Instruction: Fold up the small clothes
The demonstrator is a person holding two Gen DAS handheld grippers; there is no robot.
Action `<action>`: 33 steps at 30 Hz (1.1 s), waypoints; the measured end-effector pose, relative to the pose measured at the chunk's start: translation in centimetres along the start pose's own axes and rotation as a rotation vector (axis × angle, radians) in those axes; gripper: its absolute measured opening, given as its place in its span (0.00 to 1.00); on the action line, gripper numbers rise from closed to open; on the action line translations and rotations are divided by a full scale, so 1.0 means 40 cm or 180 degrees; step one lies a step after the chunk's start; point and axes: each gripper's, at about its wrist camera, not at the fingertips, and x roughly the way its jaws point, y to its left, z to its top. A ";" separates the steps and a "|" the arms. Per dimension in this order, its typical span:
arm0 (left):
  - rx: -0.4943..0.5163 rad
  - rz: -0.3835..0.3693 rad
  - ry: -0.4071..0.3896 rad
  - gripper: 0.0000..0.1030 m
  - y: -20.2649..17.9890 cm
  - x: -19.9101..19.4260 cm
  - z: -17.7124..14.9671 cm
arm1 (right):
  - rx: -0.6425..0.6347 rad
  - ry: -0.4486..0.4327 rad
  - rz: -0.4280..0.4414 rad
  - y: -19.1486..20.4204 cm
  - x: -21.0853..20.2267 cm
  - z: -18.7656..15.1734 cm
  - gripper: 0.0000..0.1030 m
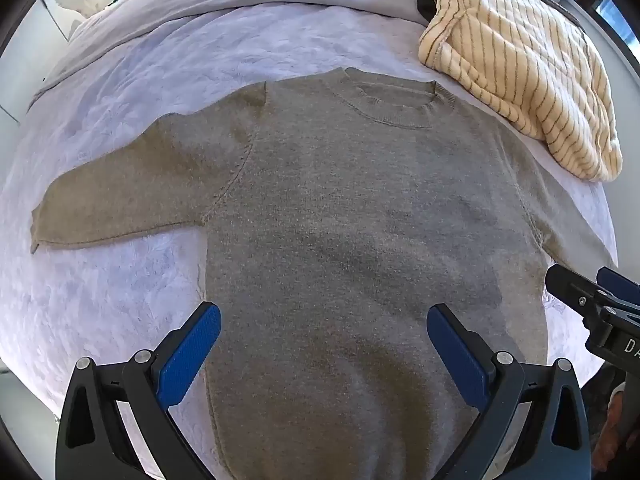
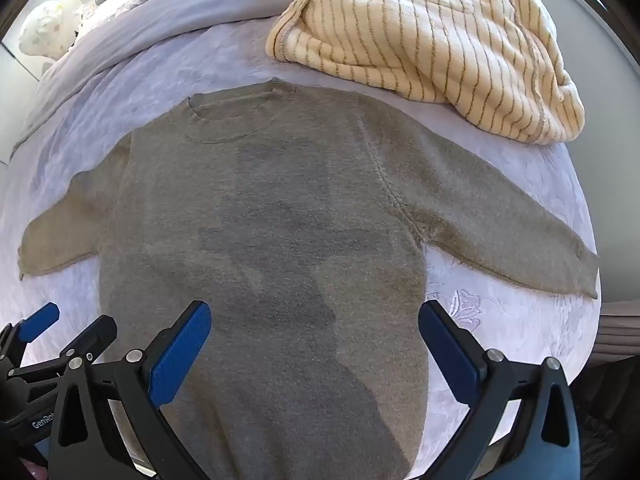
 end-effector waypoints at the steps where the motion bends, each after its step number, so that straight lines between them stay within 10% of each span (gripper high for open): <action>1: -0.0004 -0.0003 0.0001 1.00 0.001 0.000 -0.001 | 0.0011 -0.0008 -0.0009 0.000 0.000 -0.003 1.00; 33: 0.0017 0.0133 -0.0062 1.00 0.006 0.003 -0.003 | 0.0016 -0.0029 -0.0016 -0.010 -0.007 -0.002 1.00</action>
